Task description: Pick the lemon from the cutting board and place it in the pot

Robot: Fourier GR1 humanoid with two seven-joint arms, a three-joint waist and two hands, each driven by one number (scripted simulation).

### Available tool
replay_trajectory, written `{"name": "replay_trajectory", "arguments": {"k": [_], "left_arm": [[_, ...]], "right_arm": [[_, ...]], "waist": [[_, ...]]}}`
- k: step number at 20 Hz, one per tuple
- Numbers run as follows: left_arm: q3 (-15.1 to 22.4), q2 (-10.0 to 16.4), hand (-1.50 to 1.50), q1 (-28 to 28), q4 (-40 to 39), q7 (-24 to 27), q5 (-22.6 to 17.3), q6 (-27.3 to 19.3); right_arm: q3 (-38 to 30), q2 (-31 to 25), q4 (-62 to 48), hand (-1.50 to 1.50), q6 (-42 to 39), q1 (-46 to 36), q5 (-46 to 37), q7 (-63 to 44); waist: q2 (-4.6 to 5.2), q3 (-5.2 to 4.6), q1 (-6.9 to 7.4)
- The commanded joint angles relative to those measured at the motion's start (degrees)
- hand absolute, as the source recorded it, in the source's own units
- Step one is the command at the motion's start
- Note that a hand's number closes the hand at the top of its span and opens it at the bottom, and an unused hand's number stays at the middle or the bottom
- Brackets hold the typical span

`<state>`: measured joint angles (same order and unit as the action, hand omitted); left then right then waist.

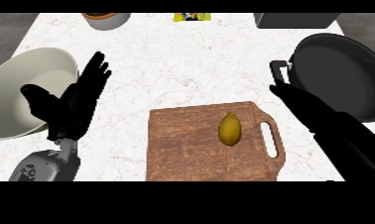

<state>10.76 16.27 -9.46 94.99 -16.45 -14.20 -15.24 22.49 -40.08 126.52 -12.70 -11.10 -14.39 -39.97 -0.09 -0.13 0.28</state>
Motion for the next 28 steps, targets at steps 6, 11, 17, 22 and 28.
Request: {"name": "replay_trajectory", "arguments": {"k": [6,11,17,22,28], "left_arm": [[-2.67,-1.65,0.0,-1.08,-2.8,0.27,0.78,2.53],[-0.49,-3.21,0.0,2.06,1.52,-0.2,4.01,0.63],[-1.57,-3.78,0.0,4.0,1.16,0.89,4.19,2.23],[-4.73,-4.37,0.0,2.2,-0.92,1.07,4.3,5.08],[-4.45,-6.2,0.0,1.63,-0.43,-0.05,6.87,5.14]], "right_arm": [[1.14,9.07,-4.7,-1.5,-8.91,-6.64,1.13,-13.57],[4.85,12.09,-10.84,-1.5,-10.9,-6.53,-3.69,-13.97],[12.13,16.23,-14.62,-1.5,-7.08,-2.19,-15.65,-12.34],[7.95,21.88,-15.75,-1.5,-8.18,-3.04,-18.2,-10.16],[8.1,29.26,-17.68,-1.5,-9.93,-5.79,-21.94,-12.64]], "waist": [[0.09,0.11,-0.28],[0.06,0.13,-0.09],[0.08,0.13,-0.15],[0.09,0.13,-0.24],[0.08,0.13,-0.2]]}}
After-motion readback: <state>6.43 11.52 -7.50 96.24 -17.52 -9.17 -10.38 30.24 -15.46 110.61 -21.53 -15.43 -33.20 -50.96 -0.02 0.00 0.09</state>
